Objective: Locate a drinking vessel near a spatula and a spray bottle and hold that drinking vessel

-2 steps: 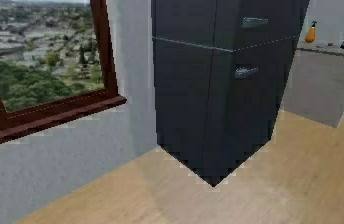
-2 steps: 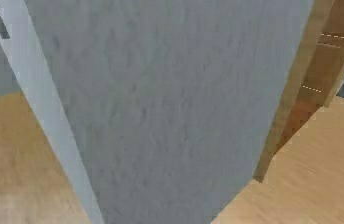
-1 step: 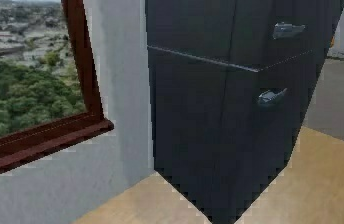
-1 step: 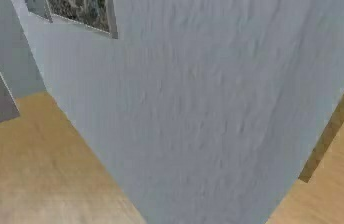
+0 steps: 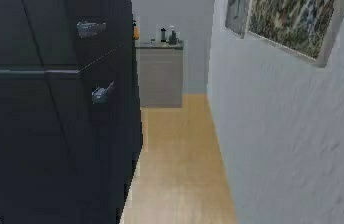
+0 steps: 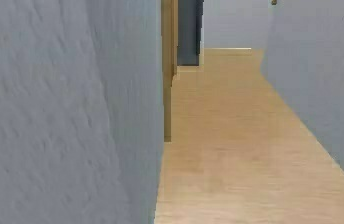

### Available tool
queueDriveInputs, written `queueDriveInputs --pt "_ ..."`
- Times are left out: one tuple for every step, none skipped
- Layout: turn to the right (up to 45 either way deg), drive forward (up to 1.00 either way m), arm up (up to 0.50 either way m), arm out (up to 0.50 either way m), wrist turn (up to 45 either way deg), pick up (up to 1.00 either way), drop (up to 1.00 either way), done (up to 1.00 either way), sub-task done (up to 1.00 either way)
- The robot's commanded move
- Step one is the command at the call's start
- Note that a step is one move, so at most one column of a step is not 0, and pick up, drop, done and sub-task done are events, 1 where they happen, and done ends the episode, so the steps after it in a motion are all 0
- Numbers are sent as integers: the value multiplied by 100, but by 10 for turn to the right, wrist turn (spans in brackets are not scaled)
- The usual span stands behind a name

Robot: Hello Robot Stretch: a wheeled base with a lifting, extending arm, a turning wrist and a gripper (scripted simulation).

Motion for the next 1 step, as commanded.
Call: queueDriveInputs --pt "0 100 0 0 0 0 0 0 0"
